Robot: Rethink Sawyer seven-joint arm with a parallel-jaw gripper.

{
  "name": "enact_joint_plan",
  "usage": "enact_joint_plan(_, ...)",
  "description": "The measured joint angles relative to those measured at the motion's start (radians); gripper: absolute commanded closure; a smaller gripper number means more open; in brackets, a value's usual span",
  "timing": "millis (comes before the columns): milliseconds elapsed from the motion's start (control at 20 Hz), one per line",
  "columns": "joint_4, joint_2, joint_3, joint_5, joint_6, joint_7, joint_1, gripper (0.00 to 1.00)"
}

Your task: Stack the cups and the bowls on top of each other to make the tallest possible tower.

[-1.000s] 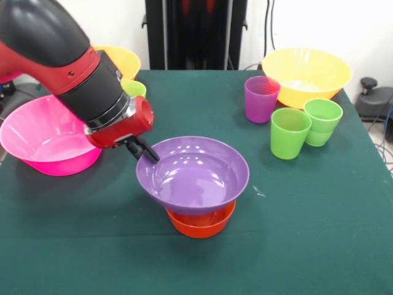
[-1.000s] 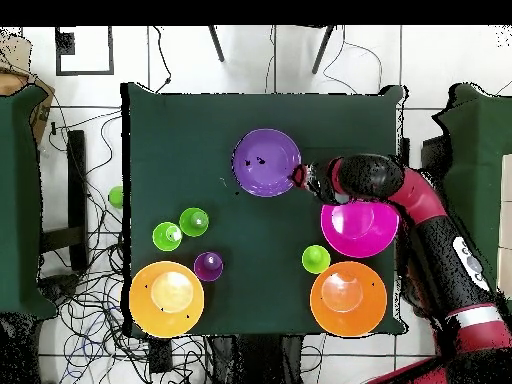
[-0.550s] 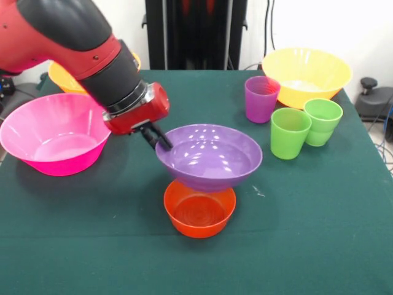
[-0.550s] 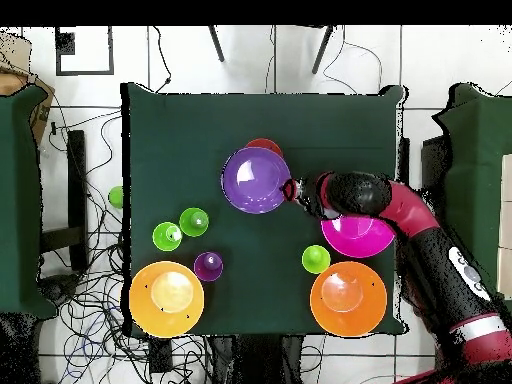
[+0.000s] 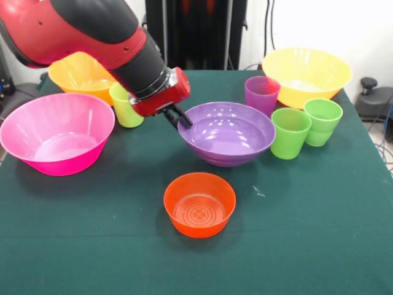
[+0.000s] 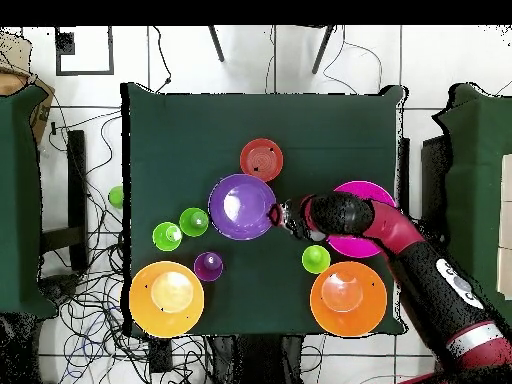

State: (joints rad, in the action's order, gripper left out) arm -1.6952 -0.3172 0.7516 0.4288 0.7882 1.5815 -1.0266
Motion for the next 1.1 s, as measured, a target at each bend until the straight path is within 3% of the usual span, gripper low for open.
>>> enact_joint_plan(400, -0.013, 0.001, -0.085, -0.079, 0.010, 0.077, 0.068, 1.00)
enact_joint_plan(1100, -0.029, 0.013, -0.111, -0.237, 0.039, 0.174, 0.117, 1.00)
